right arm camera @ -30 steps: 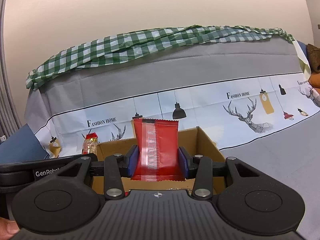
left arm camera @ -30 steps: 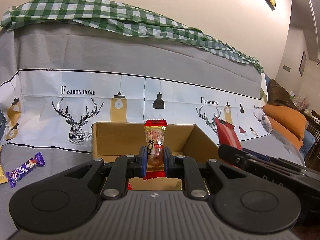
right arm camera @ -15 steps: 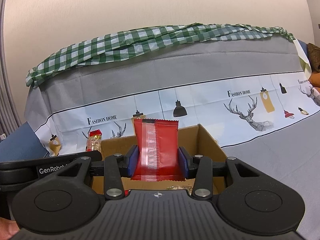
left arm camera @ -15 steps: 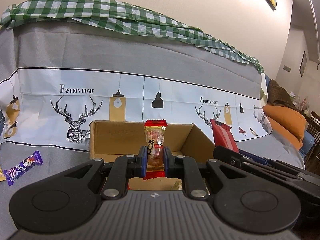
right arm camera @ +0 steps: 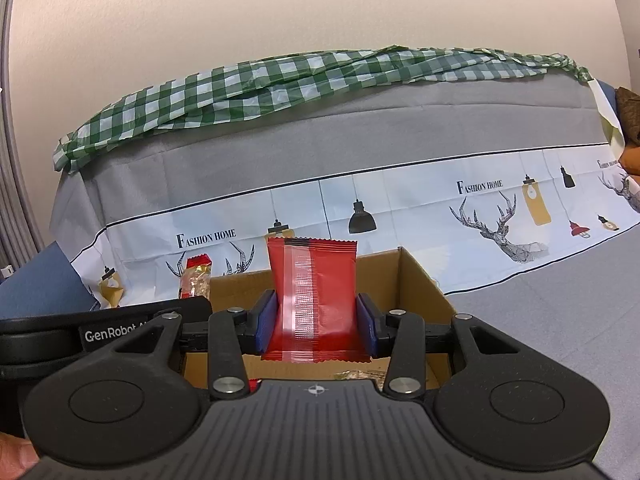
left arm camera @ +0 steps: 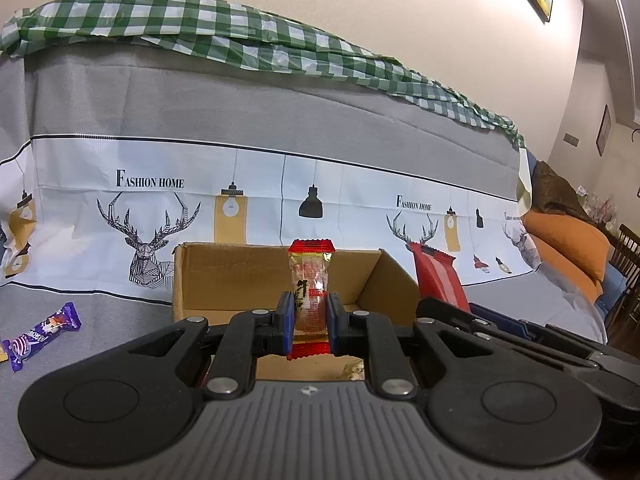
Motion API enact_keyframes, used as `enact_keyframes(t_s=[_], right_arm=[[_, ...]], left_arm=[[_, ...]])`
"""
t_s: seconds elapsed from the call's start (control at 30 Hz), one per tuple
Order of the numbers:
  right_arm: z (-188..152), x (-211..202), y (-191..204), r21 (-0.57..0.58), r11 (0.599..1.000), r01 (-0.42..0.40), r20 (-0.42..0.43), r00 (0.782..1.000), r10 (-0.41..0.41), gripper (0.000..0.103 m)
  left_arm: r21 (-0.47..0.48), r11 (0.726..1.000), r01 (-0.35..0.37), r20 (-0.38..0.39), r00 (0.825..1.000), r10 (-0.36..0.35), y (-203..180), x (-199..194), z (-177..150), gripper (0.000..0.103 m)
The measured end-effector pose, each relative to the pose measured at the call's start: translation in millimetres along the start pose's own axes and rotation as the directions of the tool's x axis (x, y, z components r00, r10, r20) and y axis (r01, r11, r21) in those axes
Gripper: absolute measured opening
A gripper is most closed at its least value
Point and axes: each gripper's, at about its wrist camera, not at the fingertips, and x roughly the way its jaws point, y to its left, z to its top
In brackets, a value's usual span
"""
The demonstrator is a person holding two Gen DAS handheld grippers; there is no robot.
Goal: Organize snacks
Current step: 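Carry the red-gold snack and red bar over the cardboard box with both tools, then open both tools to drop the red-gold snack and red bar into the box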
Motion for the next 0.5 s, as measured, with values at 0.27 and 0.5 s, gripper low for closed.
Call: enact_keyframes(t_s=[0.27,0.5], right_arm=[[0.4,-0.5,0.1,-0.002,1.000,-0.001,0.001,1.000,0.001,0.044],[0.4,-0.9,0.1,-0.005,1.000,-0.005,0.004,1.000,0.005,0.044]], left_arm=[[-0.002,1.000,0.001,0.001,1.000,-0.001,0.3,0.0,0.5,0.017],[-0.005,1.000,0.003,0.004,1.000,-0.003,-0.4,-0.5,0.8,0.017]])
